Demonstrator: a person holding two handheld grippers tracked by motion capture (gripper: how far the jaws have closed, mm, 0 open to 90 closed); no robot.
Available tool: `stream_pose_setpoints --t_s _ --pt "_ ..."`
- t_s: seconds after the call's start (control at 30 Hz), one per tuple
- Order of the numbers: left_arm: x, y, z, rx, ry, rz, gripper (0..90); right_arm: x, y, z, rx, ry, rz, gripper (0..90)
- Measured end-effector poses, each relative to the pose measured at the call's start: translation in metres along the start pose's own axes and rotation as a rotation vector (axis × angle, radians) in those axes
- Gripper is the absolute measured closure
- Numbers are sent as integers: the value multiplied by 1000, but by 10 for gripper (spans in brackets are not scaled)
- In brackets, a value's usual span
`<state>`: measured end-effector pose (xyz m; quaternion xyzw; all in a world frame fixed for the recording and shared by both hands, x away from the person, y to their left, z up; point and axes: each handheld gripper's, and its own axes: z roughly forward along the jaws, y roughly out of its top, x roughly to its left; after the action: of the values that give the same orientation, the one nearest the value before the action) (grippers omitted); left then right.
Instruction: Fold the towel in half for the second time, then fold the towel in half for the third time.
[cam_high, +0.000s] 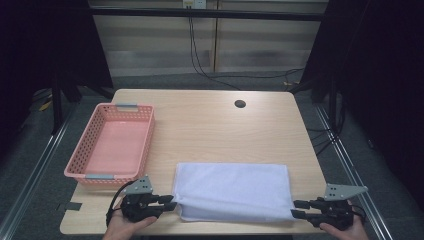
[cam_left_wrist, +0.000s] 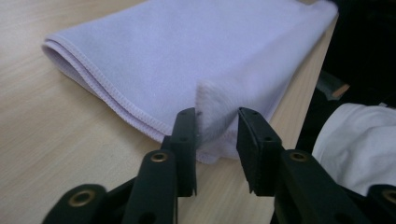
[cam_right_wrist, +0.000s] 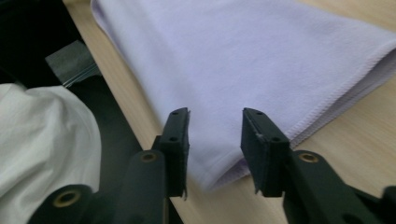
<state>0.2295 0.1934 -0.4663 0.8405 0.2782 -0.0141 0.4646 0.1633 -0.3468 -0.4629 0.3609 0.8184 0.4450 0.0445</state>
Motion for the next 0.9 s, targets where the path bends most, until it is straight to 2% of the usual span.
stream_pose_setpoints --t_s 0.03,0.07,0.1,0.17,0.23,0.27,0.37,0.43,0.5,0.53,0.57,0.63,0.7,0.73,0.8,0.9 --pt "2 1 -1 -7 10 -17 629 -1 0 -1 -10 -4 9 595" --pt "5 2 0 -14 19 -31 617 -2 1 0 -14 -27 15 576" --pt "8 5 1 -22 26 -35 605 -3 2 3 -7 -49 24 562" --pt "13 12 9 -32 47 -36 587 -6 5 11 6 -63 36 552" --pt "20 17 22 -9 75 -49 614 -9 8 21 27 -99 47 529" --pt "23 19 30 15 67 -68 613 -11 10 27 45 -121 52 509" --pt "28 21 51 101 86 -30 607 -18 15 41 78 -159 66 464" --pt "32 21 57 118 88 -36 603 -23 19 50 111 -192 64 441" --pt "34 21 60 107 76 -55 576 -27 21 58 128 -204 46 437" --pt "34 21 61 109 79 -48 575 -28 22 61 131 -210 45 449" --pt "33 21 62 106 84 -43 586 -29 23 63 132 -218 31 499" --pt "33 21 64 102 90 -37 594 -29 23 65 145 -255 2 629" --pt "36 24 68 91 89 -46 607 -33 25 63 154 -273 15 751" --pt "37 26 71 90 90 -47 608 -37 25 62 145 -295 30 760" --pt "37 31 77 93 92 -46 607 -43 25 61 146 -314 21 783" --pt "35 41 89 113 86 -44 574 -55 28 60 138 -352 50 795"
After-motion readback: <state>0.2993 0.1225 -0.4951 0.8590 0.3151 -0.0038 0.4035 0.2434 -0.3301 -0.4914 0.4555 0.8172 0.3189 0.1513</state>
